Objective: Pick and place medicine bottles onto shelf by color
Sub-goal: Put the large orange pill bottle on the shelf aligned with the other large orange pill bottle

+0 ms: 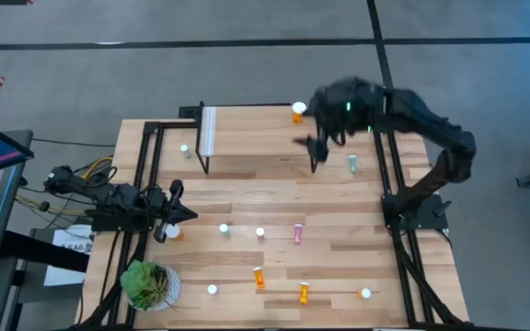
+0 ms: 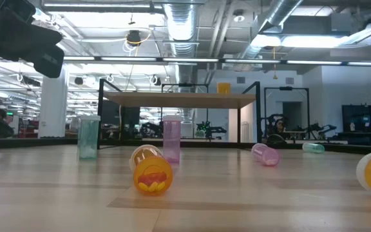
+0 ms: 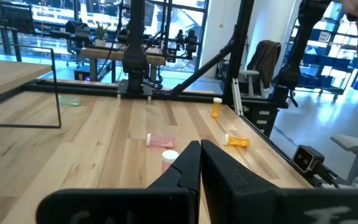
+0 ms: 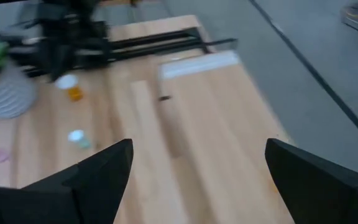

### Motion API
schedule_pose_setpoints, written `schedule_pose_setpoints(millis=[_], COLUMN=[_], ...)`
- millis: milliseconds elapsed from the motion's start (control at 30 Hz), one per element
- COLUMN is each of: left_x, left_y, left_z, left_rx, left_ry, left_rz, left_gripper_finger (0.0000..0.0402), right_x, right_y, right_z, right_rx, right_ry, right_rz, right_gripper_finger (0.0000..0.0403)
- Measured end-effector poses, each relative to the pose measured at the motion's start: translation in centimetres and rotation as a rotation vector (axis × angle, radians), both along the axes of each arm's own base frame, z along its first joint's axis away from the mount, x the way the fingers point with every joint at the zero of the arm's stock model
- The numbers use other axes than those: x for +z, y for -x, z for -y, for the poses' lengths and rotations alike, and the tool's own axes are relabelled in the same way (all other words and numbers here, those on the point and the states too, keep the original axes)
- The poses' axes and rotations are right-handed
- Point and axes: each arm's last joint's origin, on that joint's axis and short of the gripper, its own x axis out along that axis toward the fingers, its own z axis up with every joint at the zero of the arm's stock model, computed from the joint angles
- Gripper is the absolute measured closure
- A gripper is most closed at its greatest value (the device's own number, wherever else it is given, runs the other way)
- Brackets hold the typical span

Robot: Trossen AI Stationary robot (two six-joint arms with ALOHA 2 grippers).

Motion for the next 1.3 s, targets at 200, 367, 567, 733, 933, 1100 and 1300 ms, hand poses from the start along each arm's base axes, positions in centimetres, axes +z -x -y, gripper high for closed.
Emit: schedule_pose_setpoints(millis=[200,367,567,733,933,1100,1300], left_x=[0.0,0.0,0.0,0.0,0.0,0.0,0.0], left_y=[0.0,0.0,0.0,0.0,0.0,0.0,0.0], left_z=[0.0,0.0,0.0,0.0,0.0,0.0,0.0], left_rx=[0.0,0.0,0.0,0.0,0.0,-0.002,-0.002], left_ry=[0.0,0.0,0.0,0.0,0.0,0.0,-0.001], left_rz=[0.0,0.0,0.0,0.0,0.0,-0.001,-0.002], left_gripper_finger=[0.0401,0.0401,0.0401,0.0401,0.0401,0.0401,0.0401], right_x=[-4.9,-9.6,-13.6,-15.4,-17.7,-18.1,-19.5], right_y=[-0.1,0.8,2.2,2.8,2.5,1.0,-1.2], right_z=[-4.3,-7.9,-11.5,-13.7,-14.6,-13.9,-12.5], right_rx=[0.053,0.149,0.261,0.35,0.401,0.336,0.256], right_ry=[0.007,-0.042,-0.059,-0.068,0.001,0.004,-0.019], right_rz=[0.011,0.093,0.273,0.413,0.472,0.542,0.556], right_gripper_finger=[0.0014,0.0015,0.0014,0.0014,0.0013,0.0014,0.0012])
